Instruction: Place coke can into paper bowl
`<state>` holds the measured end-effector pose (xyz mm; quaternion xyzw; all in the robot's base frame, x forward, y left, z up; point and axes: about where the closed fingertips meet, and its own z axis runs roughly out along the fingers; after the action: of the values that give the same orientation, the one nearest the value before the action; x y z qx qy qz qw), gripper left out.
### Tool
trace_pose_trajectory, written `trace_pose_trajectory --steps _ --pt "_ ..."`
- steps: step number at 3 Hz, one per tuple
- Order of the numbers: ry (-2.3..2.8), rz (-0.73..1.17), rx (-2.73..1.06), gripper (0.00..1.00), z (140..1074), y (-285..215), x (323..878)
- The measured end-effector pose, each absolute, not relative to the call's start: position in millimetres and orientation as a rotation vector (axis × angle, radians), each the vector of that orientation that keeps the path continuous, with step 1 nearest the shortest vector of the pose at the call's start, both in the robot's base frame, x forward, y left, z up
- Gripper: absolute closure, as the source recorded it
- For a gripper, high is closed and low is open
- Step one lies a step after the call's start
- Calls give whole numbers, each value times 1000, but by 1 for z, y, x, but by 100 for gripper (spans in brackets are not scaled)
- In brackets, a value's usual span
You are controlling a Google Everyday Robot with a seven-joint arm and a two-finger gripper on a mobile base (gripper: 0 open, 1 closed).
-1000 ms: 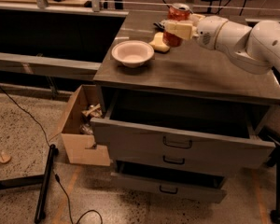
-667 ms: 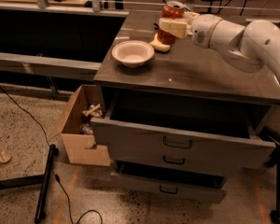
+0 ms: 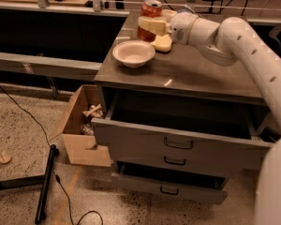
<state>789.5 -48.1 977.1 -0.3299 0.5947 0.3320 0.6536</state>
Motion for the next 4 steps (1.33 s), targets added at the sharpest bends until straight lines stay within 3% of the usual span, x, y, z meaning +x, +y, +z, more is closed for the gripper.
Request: trace_pose_trajectory --steps 2,4 --pt "1337 856 -939 100 965 15 772" --pt "1385 864 -928 100 930 22 767"
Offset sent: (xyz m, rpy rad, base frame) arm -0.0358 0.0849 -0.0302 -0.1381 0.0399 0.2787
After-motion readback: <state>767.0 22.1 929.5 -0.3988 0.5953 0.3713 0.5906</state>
